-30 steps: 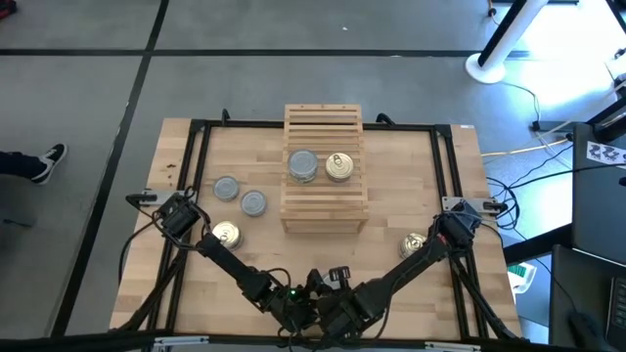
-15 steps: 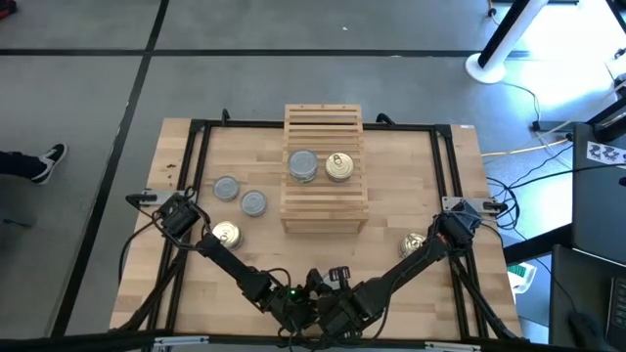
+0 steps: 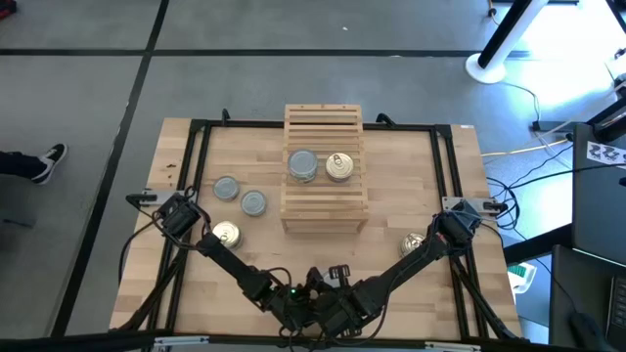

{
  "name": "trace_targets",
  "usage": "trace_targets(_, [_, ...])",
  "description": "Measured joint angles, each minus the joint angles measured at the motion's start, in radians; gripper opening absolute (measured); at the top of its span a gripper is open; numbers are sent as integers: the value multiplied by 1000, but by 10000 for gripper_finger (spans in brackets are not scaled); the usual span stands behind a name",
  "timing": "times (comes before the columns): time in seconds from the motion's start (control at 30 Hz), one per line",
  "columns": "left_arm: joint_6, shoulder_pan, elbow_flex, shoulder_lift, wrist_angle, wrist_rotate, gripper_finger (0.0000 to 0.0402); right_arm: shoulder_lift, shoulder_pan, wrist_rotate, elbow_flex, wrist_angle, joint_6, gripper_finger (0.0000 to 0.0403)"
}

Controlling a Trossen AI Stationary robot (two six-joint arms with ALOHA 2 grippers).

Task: Stack canned seafood by type on shelf
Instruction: Stack the green tuna can on top of the green tuna can on the shelf

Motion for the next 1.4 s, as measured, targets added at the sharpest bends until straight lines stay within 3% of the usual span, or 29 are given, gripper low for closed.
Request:
trace_targets(1.03, [89,-13,0,0,-9,0,285,-19,8,4,0,-8,-77,0])
trace_targets(1.4, [120,-14,-1,0,11,-56,285,-39,9,28,0,0,-51,0])
